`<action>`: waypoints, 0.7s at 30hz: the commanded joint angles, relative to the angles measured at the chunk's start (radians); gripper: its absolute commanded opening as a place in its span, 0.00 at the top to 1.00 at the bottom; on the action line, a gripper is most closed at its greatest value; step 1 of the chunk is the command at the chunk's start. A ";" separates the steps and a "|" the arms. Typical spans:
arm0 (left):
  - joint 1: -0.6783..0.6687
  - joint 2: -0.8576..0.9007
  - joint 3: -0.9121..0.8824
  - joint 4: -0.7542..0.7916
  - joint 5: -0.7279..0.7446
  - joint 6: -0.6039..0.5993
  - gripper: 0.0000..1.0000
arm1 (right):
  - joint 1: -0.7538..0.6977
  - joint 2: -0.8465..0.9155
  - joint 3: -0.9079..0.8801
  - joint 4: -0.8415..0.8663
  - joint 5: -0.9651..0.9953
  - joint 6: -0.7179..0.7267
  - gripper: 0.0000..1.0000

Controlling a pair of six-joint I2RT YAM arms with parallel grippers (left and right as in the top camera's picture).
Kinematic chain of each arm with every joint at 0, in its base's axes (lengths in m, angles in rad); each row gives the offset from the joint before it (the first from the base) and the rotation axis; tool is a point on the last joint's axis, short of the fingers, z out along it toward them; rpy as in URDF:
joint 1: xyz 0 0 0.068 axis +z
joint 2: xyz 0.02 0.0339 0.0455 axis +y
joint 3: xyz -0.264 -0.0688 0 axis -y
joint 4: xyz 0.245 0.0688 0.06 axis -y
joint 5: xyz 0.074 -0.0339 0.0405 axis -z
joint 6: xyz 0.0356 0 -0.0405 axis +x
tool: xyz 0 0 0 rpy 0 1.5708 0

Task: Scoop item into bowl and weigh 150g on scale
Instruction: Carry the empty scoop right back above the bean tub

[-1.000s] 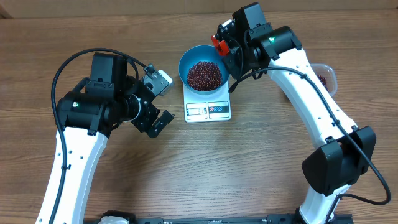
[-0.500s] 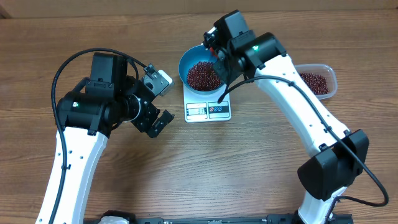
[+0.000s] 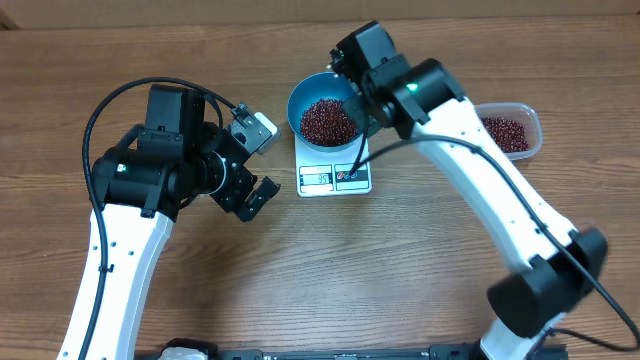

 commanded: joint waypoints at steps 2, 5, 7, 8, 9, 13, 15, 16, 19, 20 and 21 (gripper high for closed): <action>-0.001 0.007 0.016 0.000 0.014 0.023 0.00 | -0.030 -0.164 0.035 -0.056 -0.027 0.134 0.96; -0.001 0.007 0.016 0.000 0.014 0.022 0.01 | -0.071 -0.232 0.035 -0.135 -0.067 0.198 0.96; -0.001 0.007 0.016 0.000 0.014 0.023 0.00 | -0.105 -0.269 0.035 -0.185 -0.082 0.239 0.96; -0.001 0.007 0.016 0.000 0.014 0.023 0.00 | -0.129 -0.288 0.035 -0.212 -0.092 0.257 0.96; -0.001 0.007 0.016 0.000 0.014 0.023 0.00 | -0.161 -0.308 0.035 -0.241 -0.109 0.267 0.96; -0.001 0.007 0.016 0.000 0.014 0.023 0.00 | -0.267 -0.341 0.035 -0.300 -0.158 0.267 0.96; -0.001 0.007 0.016 0.000 0.014 0.023 0.00 | -0.325 -0.337 0.029 -0.338 -0.158 0.267 0.96; -0.001 0.007 0.016 0.000 0.014 0.023 0.00 | -0.349 -0.335 0.022 -0.351 -0.158 0.267 0.96; -0.001 0.007 0.016 0.000 0.014 0.023 0.00 | -0.412 -0.335 -0.021 -0.363 -0.153 0.267 0.96; -0.001 0.007 0.016 0.000 0.014 0.023 0.00 | -0.450 -0.333 -0.053 -0.357 -0.153 0.266 0.96; -0.001 0.007 0.016 0.000 0.014 0.023 0.00 | -0.468 -0.333 -0.074 -0.345 -0.153 0.266 0.96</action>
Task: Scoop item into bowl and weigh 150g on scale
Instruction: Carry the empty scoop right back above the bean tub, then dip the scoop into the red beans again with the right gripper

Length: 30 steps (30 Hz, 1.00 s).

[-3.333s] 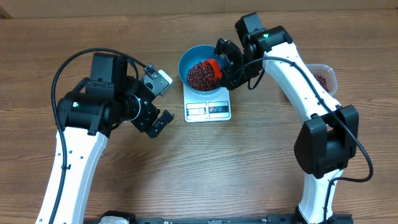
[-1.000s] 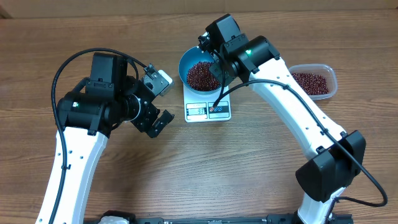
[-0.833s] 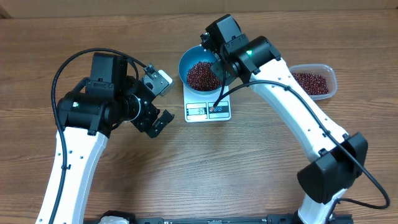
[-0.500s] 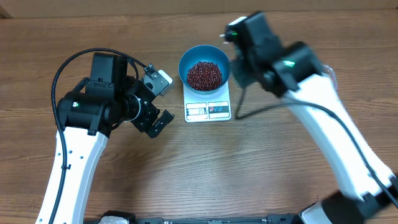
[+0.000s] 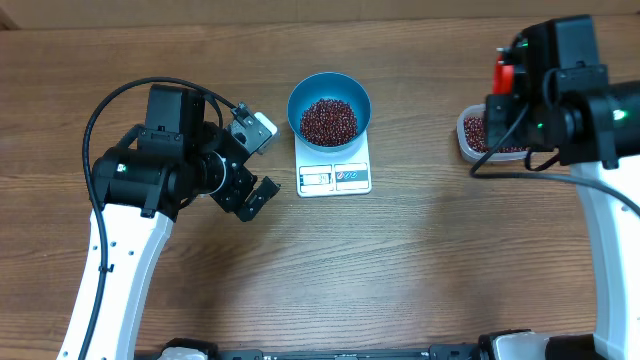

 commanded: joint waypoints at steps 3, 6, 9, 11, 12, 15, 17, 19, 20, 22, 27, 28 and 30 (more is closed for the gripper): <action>-0.001 0.007 0.016 0.000 0.014 0.023 0.00 | -0.101 -0.003 -0.129 0.071 -0.008 0.005 0.96; -0.001 0.007 0.016 0.000 0.014 0.023 0.00 | -0.136 -0.003 -0.211 0.154 -0.009 0.002 0.96; -0.001 0.007 0.016 0.000 0.014 0.023 0.00 | -0.153 0.000 -0.287 0.239 -0.008 -0.008 0.96; -0.001 0.007 0.016 0.000 0.014 0.023 0.00 | -0.154 0.001 -0.339 0.293 -0.008 -0.040 0.96; -0.001 0.007 0.016 0.000 0.014 0.023 0.00 | -0.154 0.002 -0.372 0.324 -0.008 -0.060 0.96; -0.001 0.007 0.016 0.000 0.014 0.023 0.00 | -0.154 0.013 -0.445 0.391 -0.005 -0.063 0.96; -0.001 0.007 0.016 0.000 0.014 0.023 0.00 | -0.154 0.038 -0.507 0.455 -0.005 -0.082 0.96; -0.001 0.007 0.016 0.000 0.014 0.023 0.00 | -0.154 0.059 -0.537 0.496 0.002 -0.085 0.96; -0.001 0.007 0.016 0.000 0.014 0.023 0.00 | -0.156 0.069 -0.546 0.513 0.008 -0.085 0.96; -0.001 0.007 0.016 0.000 0.014 0.023 0.00 | -0.162 0.096 -0.549 0.544 0.010 -0.085 0.96; -0.001 0.007 0.016 0.000 0.014 0.022 0.00 | -0.174 0.165 -0.546 0.569 0.010 -0.085 0.96; -0.001 0.007 0.016 0.000 0.014 0.023 0.00 | -0.176 0.174 -0.543 0.563 0.010 -0.084 0.96; -0.001 0.007 0.016 0.000 0.014 0.023 0.00 | -0.187 0.195 -0.520 0.528 0.010 -0.084 0.96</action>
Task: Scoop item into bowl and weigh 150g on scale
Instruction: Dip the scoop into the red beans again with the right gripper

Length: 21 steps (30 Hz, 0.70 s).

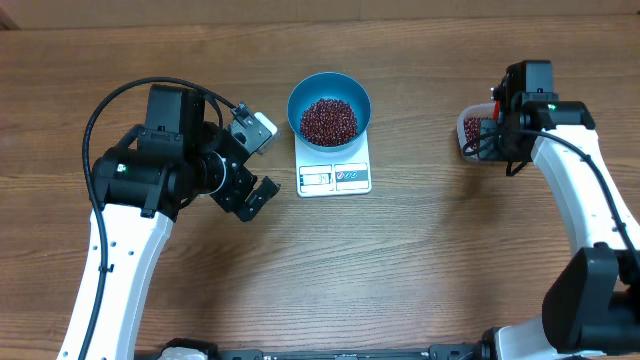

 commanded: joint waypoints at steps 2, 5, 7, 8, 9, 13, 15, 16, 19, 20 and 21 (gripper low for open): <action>-0.001 0.007 0.016 0.000 0.014 0.023 0.00 | -0.026 0.037 0.056 -0.063 0.013 -0.005 0.97; -0.001 0.007 0.016 0.000 0.014 0.023 0.00 | -0.041 0.040 0.092 -0.107 0.013 -0.002 0.96; -0.001 0.007 0.016 0.000 0.014 0.023 0.00 | -0.053 0.040 0.108 -0.122 0.013 -0.002 0.96; -0.001 0.007 0.016 0.000 0.014 0.023 0.00 | -0.060 0.040 0.109 -0.119 0.014 -0.005 0.96; -0.001 0.007 0.016 0.000 0.014 0.023 0.00 | -0.067 0.040 0.109 -0.113 0.014 -0.006 0.96; -0.001 0.007 0.016 0.000 0.014 0.023 0.00 | -0.095 0.076 0.109 -0.086 0.013 -0.008 0.96; -0.001 0.007 0.016 0.000 0.014 0.023 0.00 | -0.108 0.109 0.109 -0.085 0.013 -0.025 0.96; -0.001 0.007 0.016 0.000 0.014 0.023 0.00 | -0.112 0.127 0.109 -0.085 0.014 -0.025 0.96; -0.001 0.007 0.016 0.000 0.014 0.023 0.00 | -0.117 0.163 0.109 -0.069 0.013 -0.024 0.96; -0.001 0.007 0.016 0.000 0.014 0.023 0.00 | -0.117 0.172 0.109 -0.060 0.013 -0.024 0.96; -0.001 0.007 0.016 0.000 0.014 0.023 0.00 | -0.117 0.182 0.109 -0.041 0.013 -0.024 0.96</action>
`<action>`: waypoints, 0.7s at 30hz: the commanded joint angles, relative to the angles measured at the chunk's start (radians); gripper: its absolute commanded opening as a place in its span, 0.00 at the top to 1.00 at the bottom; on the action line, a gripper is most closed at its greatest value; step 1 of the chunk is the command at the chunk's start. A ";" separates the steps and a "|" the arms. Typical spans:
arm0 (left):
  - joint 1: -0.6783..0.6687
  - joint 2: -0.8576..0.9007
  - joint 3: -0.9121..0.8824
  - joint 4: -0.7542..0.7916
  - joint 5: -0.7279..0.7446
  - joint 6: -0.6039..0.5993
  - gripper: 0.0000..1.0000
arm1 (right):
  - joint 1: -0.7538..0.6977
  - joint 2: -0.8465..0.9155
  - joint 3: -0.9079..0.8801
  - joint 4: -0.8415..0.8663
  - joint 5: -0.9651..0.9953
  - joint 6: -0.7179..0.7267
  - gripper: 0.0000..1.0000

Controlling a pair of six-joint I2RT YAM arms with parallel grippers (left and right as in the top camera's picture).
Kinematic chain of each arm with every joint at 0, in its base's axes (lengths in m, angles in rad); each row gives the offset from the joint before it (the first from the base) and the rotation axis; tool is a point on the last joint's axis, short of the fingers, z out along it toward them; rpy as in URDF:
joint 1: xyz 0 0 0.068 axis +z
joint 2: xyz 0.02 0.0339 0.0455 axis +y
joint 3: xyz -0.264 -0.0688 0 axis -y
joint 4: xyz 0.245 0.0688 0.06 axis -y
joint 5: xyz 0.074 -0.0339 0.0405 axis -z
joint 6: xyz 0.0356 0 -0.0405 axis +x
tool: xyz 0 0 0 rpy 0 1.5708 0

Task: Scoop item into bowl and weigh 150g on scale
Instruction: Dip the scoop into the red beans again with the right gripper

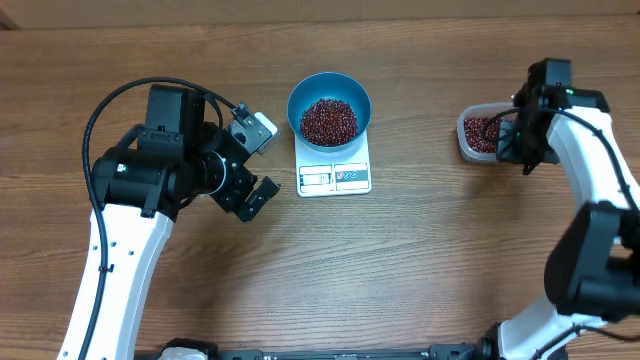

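Note:
A blue bowl holding a heap of red beans stands on the white kitchen scale at the table's middle back. A clear plastic container with more red beans sits at the right. My right gripper hangs over the right part of that container, pointing down into it. Its fingers and anything they hold are hidden under the wrist. My left gripper stands open left of the scale, above the table, with nothing between its fingers.
The scale's display faces the front edge, its reading too small to make out. Black cables loop from the left arm and along the right arm. Bare wooden tabletop lies in front of the scale.
My right wrist has shifted a little to the right over the bean container, uncovering more of its left side. The left arm, bowl and scale have not moved.
My right gripper was first over the blue bowl on the scale. Then it was back at the right, above the bean container. After that it stood low over the container, and now sits slightly further right there. The left arm stayed still throughout.

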 commanded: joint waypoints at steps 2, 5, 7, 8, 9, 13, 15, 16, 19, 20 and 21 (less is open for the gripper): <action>-0.001 0.007 0.016 0.000 0.014 0.023 0.00 | -0.002 0.029 0.019 0.048 0.009 -0.008 0.96; -0.001 0.007 0.016 0.000 0.014 0.023 0.00 | -0.002 0.040 0.019 0.053 -0.005 -0.010 0.96; -0.001 0.007 0.016 0.000 0.014 0.022 0.00 | -0.002 0.050 0.019 0.052 -0.056 -0.018 0.96; -0.001 0.007 0.016 0.000 0.014 0.022 0.00 | -0.002 0.056 0.019 0.049 -0.082 -0.033 0.96; -0.001 0.007 0.016 0.000 0.014 0.023 0.00 | -0.002 0.061 0.019 0.045 -0.113 -0.047 0.96; -0.001 0.007 0.016 0.000 0.014 0.023 0.00 | -0.002 0.068 0.019 0.040 -0.213 -0.069 0.96; -0.001 0.007 0.016 0.000 0.014 0.023 0.00 | -0.002 0.068 0.025 0.039 -0.254 -0.068 0.96; -0.001 0.007 0.016 0.000 0.014 0.023 0.00 | -0.002 0.068 0.029 0.039 -0.277 -0.068 0.96; -0.001 0.007 0.016 0.000 0.014 0.023 0.00 | -0.004 0.068 0.040 0.038 -0.344 -0.067 0.96; -0.001 0.007 0.016 0.000 0.014 0.023 0.00 | -0.005 0.068 0.043 0.039 -0.365 -0.067 0.96; -0.001 0.007 0.016 0.000 0.014 0.023 0.00 | -0.006 0.068 0.047 0.039 -0.383 -0.064 0.96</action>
